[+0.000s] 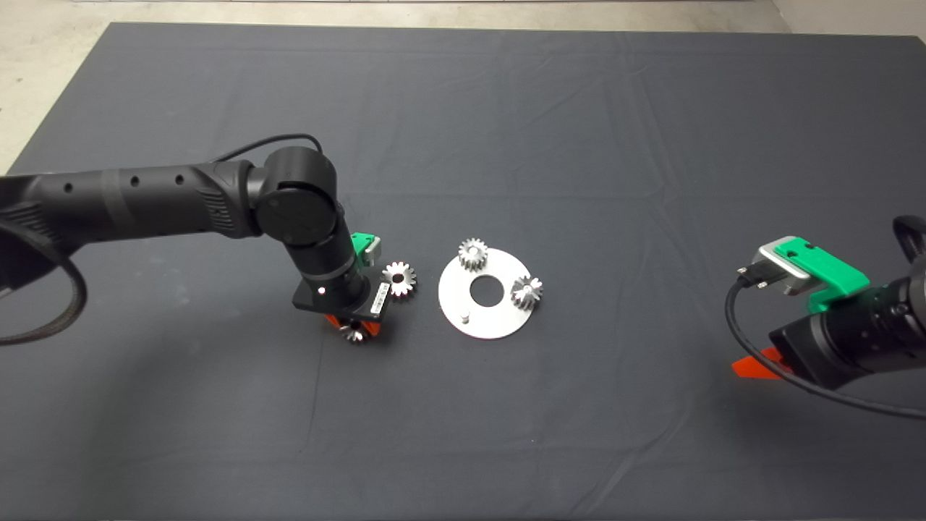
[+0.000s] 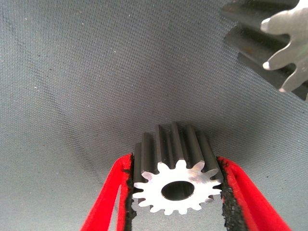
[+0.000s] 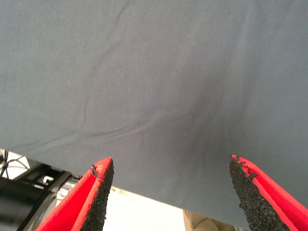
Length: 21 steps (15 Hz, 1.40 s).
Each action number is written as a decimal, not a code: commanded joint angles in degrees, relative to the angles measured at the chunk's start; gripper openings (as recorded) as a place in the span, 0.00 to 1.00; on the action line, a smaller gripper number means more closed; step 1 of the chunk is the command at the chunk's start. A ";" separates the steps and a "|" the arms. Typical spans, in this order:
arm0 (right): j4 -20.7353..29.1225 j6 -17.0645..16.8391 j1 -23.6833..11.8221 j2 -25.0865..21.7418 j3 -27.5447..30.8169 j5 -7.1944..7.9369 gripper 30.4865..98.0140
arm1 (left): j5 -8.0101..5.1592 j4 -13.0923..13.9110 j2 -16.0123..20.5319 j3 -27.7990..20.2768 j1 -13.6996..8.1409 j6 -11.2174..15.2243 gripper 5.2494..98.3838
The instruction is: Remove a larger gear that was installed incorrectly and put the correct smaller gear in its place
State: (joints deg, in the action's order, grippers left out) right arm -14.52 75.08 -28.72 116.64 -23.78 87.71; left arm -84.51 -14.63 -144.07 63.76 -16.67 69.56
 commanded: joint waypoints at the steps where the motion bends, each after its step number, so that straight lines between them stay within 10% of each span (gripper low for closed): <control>1: 0.19 0.50 -0.64 -0.22 0.43 4.05 0.49 | -1.52 0.57 -0.21 -1.71 -1.18 -0.04 0.32; 4: 0.10 0.59 -0.64 -0.22 0.42 4.05 0.49 | -2.59 0.83 -0.04 -1.90 -2.24 0.31 0.31; 11: 0.10 0.68 -0.55 0.01 0.42 4.05 0.49 | -3.20 5.72 -1.85 -4.27 -12.57 1.54 0.26; 17: 0.10 0.68 -0.55 0.22 0.42 4.13 0.49 | -3.20 6.72 -9.53 -2.36 -13.22 2.95 0.26; 21: 0.19 0.68 -0.55 0.13 0.51 4.05 0.49 | -3.38 11.07 -11.55 2.23 -13.22 -1.35 0.23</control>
State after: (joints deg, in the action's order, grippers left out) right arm -14.52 75.46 -28.57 116.72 -23.78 87.74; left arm -87.04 -7.41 -154.93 63.31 -28.49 71.08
